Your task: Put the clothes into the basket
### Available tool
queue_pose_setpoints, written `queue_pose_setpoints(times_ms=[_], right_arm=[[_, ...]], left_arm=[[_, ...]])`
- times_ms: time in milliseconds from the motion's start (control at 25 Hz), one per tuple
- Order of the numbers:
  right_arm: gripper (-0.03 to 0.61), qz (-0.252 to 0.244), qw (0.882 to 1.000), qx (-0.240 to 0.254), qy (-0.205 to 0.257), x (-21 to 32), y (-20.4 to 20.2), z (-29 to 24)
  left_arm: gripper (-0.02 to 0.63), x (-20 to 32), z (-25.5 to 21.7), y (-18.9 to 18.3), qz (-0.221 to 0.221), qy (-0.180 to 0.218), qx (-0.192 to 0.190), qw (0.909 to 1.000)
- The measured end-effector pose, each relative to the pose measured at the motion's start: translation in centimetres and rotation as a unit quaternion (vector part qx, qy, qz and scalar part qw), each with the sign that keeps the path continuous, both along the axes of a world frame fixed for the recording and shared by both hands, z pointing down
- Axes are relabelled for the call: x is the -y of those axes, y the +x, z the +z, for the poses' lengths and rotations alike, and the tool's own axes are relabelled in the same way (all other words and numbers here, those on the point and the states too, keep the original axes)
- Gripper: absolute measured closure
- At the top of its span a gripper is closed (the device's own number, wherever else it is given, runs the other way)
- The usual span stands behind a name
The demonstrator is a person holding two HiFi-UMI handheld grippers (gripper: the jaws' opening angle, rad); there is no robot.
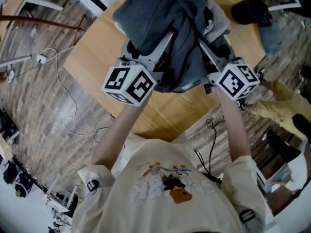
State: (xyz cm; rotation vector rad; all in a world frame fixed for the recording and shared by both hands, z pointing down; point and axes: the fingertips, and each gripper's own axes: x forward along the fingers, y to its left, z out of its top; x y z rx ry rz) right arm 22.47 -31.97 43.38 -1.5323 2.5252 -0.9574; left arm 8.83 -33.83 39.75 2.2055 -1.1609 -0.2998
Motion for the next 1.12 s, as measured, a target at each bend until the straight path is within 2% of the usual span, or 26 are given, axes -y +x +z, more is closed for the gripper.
queue_pose_setpoints(times_ms=[200, 320, 480, 680, 840, 1040, 1120], right_arm=[[0.222, -0.002, 1.000, -0.007, -0.018, 0.6, 0.4, 1.6], [0.222, 0.000, 0.998, -0.025, -0.052, 1.3, -0.1, 3.1], [0.222, 0.006, 0.994, -0.050, -0.098, 1.7, -0.1, 5.4], [0.222, 0.000, 0.989, -0.045, -0.140, 2.3, 0.1, 6.7], [0.221, 0.020, 0.987, -0.044, -0.152, 2.0, 0.3, 7.1], [0.219, 0.061, 0.982, -0.106, -0.145, 0.7, 1.3, 5.3], [0.219, 0.064, 0.980, -0.106, -0.157, 0.0, 1.3, 5.0]], left_arm=[[0.196, 0.6, 1.7, 0.1, -0.016, -0.024, 0.002, 0.9996], [0.193, 1.3, 3.3, -0.6, -0.030, -0.050, 0.012, 0.9982], [0.189, 2.0, 5.8, -1.1, -0.062, -0.092, 0.036, 0.9932], [0.189, 2.4, 6.3, -0.9, -0.089, -0.108, 0.073, 0.9874], [0.189, 2.2, 6.9, -1.1, -0.085, -0.120, 0.069, 0.9867], [0.189, 2.1, 6.4, -1.3, -0.066, -0.120, 0.059, 0.9888], [0.189, 2.1, 6.4, -1.5, -0.066, -0.116, 0.063, 0.9890]])
